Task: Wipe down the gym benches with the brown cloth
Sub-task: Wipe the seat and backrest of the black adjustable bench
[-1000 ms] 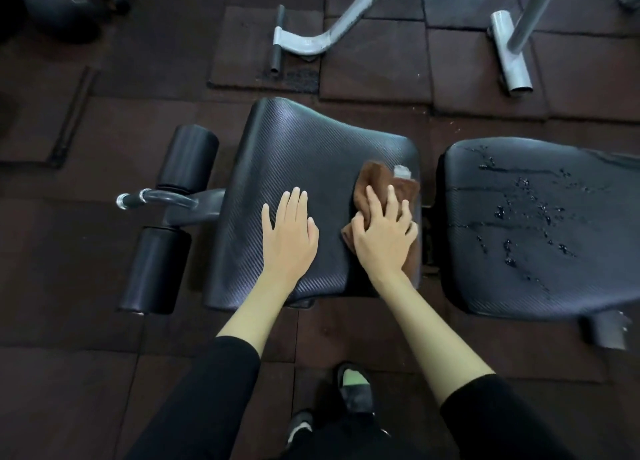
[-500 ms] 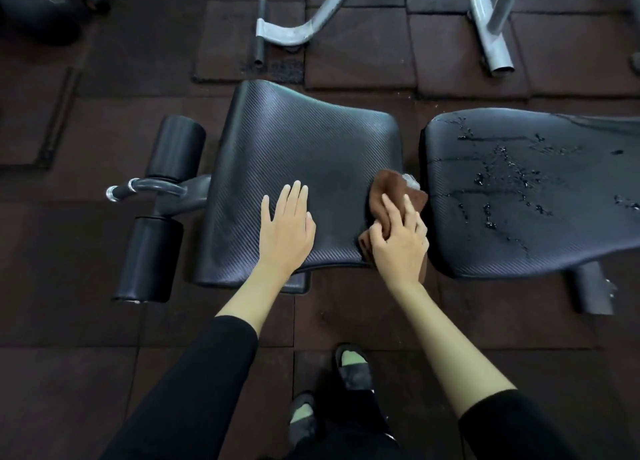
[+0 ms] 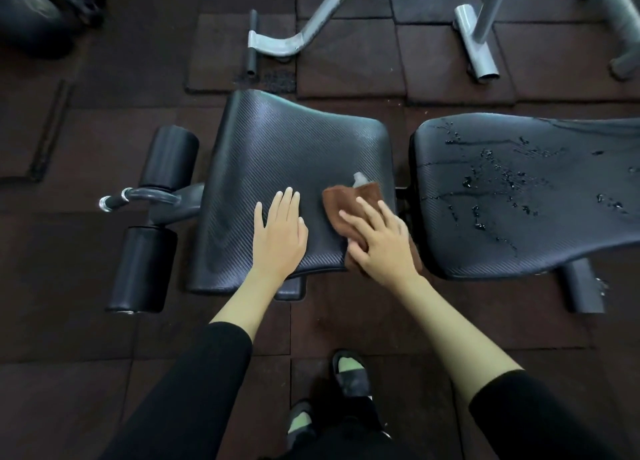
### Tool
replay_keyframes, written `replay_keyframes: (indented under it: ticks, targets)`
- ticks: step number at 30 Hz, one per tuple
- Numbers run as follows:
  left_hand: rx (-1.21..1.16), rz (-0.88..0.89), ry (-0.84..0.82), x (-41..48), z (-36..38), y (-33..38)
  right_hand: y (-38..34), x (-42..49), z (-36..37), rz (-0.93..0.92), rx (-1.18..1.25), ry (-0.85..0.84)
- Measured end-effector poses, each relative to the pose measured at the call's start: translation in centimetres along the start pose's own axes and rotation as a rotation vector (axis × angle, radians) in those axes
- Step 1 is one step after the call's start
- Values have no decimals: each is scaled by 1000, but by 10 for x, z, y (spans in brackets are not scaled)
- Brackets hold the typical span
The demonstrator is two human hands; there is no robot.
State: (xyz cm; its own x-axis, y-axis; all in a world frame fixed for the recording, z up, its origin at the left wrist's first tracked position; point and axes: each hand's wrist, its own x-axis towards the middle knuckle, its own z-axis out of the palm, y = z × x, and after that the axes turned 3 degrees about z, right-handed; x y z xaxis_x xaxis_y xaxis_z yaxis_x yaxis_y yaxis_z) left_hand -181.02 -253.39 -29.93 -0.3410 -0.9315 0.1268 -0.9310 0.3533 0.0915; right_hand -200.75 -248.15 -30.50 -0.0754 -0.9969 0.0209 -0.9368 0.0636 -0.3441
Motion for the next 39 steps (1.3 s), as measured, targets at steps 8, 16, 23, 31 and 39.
replay_keyframes:
  ticks: [8,16,23,31,39]
  targets:
    - [-23,18,-14,-7,-1,14,-14,-19,-1,466,261,73]
    - [-44,77,-47,-21,-3,45,12,-67,-17,418,345,2]
    - [-79,125,-97,-25,-12,90,57,-92,-68,375,346,61]
    - [-106,86,-148,-11,-1,150,150,-68,-139,242,50,238]
    - [-197,18,-187,-14,23,214,219,-33,-121,267,-212,127]
